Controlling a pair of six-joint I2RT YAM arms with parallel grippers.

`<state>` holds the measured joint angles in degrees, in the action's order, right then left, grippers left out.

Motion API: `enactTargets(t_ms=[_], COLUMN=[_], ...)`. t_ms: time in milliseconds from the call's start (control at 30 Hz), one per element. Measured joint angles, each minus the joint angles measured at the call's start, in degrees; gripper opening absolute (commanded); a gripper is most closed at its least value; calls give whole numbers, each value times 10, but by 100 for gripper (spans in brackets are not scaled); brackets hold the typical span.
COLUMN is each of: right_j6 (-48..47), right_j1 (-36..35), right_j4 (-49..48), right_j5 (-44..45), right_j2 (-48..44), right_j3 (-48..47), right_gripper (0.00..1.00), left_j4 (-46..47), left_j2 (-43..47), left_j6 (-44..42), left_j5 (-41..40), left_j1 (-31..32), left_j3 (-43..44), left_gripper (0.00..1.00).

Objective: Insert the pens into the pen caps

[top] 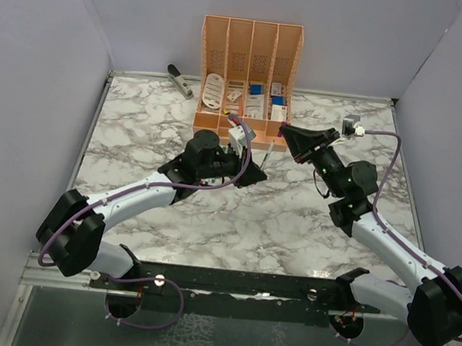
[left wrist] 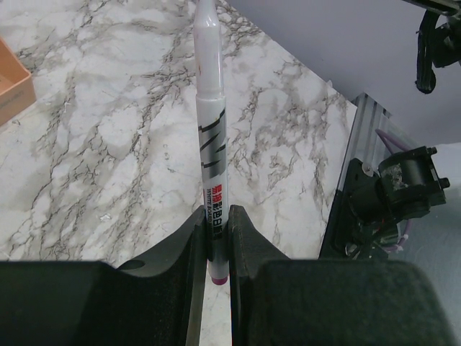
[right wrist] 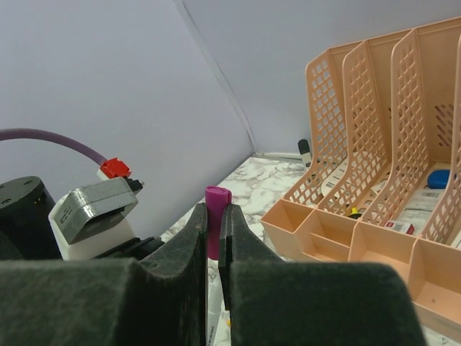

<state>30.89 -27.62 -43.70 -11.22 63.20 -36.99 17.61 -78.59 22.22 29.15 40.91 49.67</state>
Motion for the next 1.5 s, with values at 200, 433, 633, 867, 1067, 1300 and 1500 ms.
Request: enactTargets(t_ms=[200,433,633,867,1067,1300,1500], right_j6=[19,36,48,53,54,55,55], right_j1=[0,0,0,0,0,0,0], right_j4=[-4,0,0,-1,-4,-21,-31], right_j5=[-9,-20,-29,-48,-52,-52,-52], right_j2=[0,0,0,2,5,5,17], right_j3=[1,1,1,1,1,5,5], right_gripper=[2,2,2,2,2,2,2], left_j4=[5,8,8,8,11,12,12], left_j2=[6,18,21,34,42,42,42], left_j6=[3,4,5,5,5,6,5], left_j5=[0,0,0,0,2,9,14], left_j1=[0,0,0,0,1,1,1], left_j3=[-3,-19,-23,-23,-23,-29,-29], left_gripper=[0,0,0,0,0,0,0])
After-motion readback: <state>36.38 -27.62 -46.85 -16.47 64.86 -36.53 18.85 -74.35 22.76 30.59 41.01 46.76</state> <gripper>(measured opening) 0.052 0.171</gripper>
